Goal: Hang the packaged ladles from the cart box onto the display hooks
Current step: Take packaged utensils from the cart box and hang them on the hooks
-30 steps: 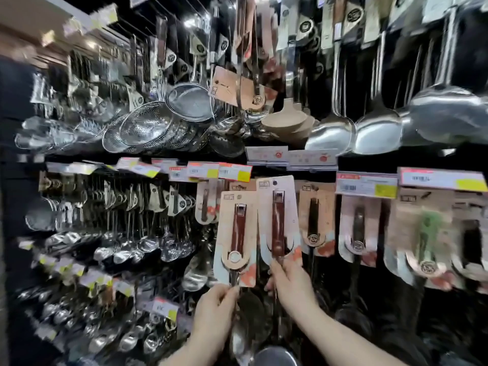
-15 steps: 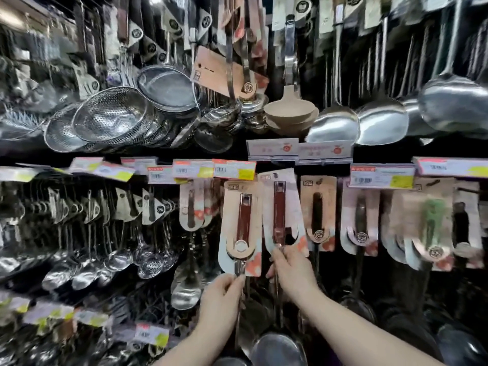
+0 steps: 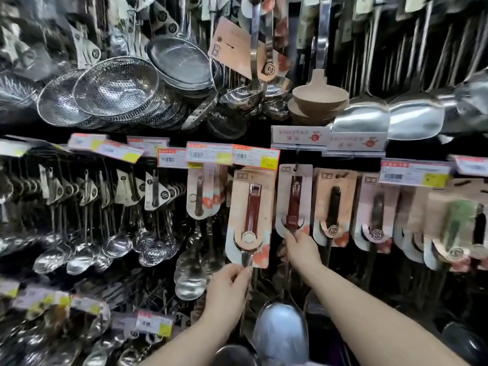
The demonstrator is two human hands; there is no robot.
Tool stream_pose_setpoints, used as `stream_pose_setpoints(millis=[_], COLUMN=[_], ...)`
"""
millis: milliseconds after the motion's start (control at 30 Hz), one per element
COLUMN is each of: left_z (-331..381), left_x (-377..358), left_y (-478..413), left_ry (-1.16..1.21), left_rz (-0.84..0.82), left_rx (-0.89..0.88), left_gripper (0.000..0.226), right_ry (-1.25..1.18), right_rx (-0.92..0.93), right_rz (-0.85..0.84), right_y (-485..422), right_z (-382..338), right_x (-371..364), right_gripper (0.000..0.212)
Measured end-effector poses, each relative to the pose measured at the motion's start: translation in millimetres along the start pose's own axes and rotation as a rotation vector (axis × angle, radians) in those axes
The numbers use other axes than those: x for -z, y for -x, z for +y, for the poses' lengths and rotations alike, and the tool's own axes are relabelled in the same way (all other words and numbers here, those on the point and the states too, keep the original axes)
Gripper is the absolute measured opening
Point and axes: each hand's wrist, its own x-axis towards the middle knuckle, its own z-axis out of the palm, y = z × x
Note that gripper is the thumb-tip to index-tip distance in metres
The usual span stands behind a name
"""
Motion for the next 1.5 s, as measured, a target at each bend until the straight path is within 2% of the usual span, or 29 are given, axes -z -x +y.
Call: stream_pose_setpoints(millis=[300, 500, 600, 667, 733, 800, 1000, 1267, 1500], left_z=[11.0, 17.5, 15.1, 12.0, 9.3, 8.8, 23.6, 46.3, 50.8], left_x=[-5.4, -7.3, -10.5, -15.1, -22.5, -32.1, -54.3, -61.5, -63.8], left_y=[2.9, 7.8, 10.1, 12.0, 14.2, 16.5, 21.4, 18.3, 11.2], left_ry=[-0.074, -0.064, -0.043, -0.01, 0.009, 0.0, -0.001, 0.027, 0.013], left_rz=[0.031, 0.004, 0.006, -0.004, -0.028, -0.052, -0.107, -0.143, -0.124], left_rx=[-0.019, -0.013, -0.009, -0.013, -0.011, -0.014, -0.099, -0.116, -0.1], left_gripper=[0.029, 0.034, 0.035, 0.035, 0.035, 0.038, 0.038, 0.031, 0.034], right_ry=[0.025, 0.071, 0.057, -0.119, -0.377, -0.473, -0.55, -0.636, -0.656], right_rx=[-0.039, -0.083, -0.015, 0.04, 0.006, 0.026, 0.07, 0.059, 0.031], right_rz=[-0.017, -0.069, 0.0, -0.023, -0.205, -0.31, -0.157, -0.138, -0.158], right_y=[-38.0, -43.1, -24.0, -2.5, 22.7, 41.5, 58.2, 48.8, 37.2], right_z=[25.2, 30.7, 20.6, 9.1, -6.4, -15.7, -25.6, -37.0, -40.5], right_x=[-12.2, -5.0, 6.7, 13.4, 17.8, 21.2, 39.4, 53.6, 52.4], right_gripper=[0.027, 0.031, 0.033, 0.034, 0.043, 0.045, 0.032, 0.02, 0.025])
